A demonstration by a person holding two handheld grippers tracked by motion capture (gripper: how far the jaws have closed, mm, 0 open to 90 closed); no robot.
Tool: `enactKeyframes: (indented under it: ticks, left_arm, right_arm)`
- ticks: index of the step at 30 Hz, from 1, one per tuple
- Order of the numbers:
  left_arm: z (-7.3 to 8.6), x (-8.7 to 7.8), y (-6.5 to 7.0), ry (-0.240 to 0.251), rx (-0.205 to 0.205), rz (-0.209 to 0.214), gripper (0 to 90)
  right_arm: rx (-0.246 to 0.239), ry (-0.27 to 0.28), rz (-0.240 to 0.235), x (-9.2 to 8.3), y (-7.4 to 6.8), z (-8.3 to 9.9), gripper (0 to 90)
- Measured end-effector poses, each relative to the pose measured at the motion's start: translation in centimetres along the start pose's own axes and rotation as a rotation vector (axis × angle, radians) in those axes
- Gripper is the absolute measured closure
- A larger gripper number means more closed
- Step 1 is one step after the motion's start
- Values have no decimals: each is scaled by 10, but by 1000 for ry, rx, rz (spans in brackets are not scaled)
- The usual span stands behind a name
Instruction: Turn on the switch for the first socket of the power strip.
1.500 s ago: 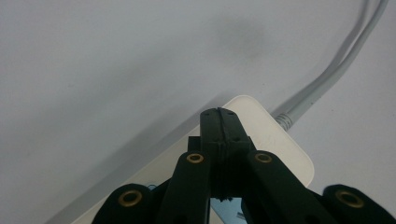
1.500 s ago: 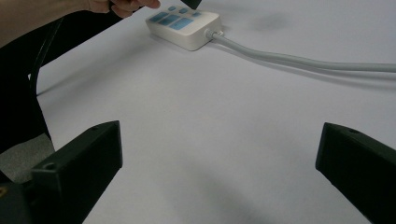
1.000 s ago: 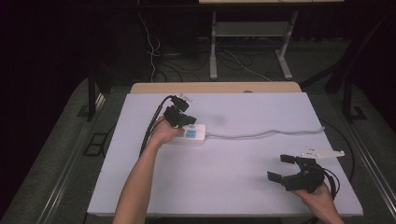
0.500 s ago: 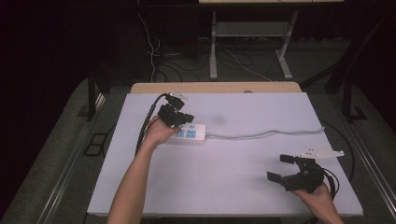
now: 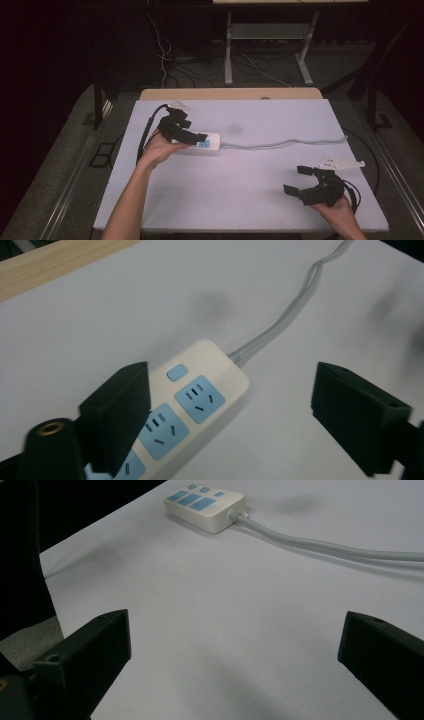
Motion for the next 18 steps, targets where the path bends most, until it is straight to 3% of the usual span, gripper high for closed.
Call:
enactKeyframes:
  ticks: [5, 18]
  left_arm:
    - [11, -9, 1, 29, -32, 17, 0]
    - [39, -35, 11, 102, -43, -12, 0]
  right_arm:
    - [-3, 0, -3, 0, 0, 0, 3]
    - [-7, -1, -5, 1, -1, 0, 3]
Point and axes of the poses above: each handheld gripper's, and its own axes: x roughly forward along the jaws, z roughly out of its underside, y roughly to its right, the point moved 5 cm from there along x, roughly forward along the jaws, and after that the axes turned 13 degrees about -y, right-handed, at the moved point
